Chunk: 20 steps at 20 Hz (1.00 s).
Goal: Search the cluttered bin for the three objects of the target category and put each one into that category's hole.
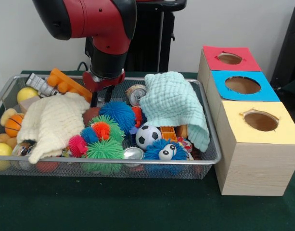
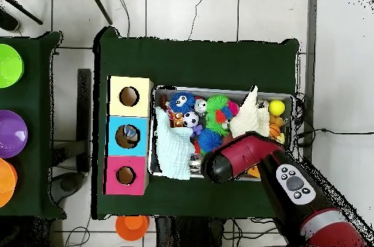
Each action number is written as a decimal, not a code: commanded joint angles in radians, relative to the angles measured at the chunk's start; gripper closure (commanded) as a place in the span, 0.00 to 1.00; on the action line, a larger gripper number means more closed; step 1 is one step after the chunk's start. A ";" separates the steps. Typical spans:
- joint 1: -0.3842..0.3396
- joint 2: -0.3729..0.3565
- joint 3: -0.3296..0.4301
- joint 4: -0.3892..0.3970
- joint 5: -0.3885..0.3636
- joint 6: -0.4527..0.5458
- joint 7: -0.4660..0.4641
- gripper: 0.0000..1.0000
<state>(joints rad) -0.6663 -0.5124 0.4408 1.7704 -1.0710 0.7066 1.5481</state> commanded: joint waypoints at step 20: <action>-0.176 -0.254 0.074 0.287 0.093 0.074 -0.346 1.00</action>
<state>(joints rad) -0.7901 -0.6665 0.4571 1.9048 -1.0232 0.7008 1.5481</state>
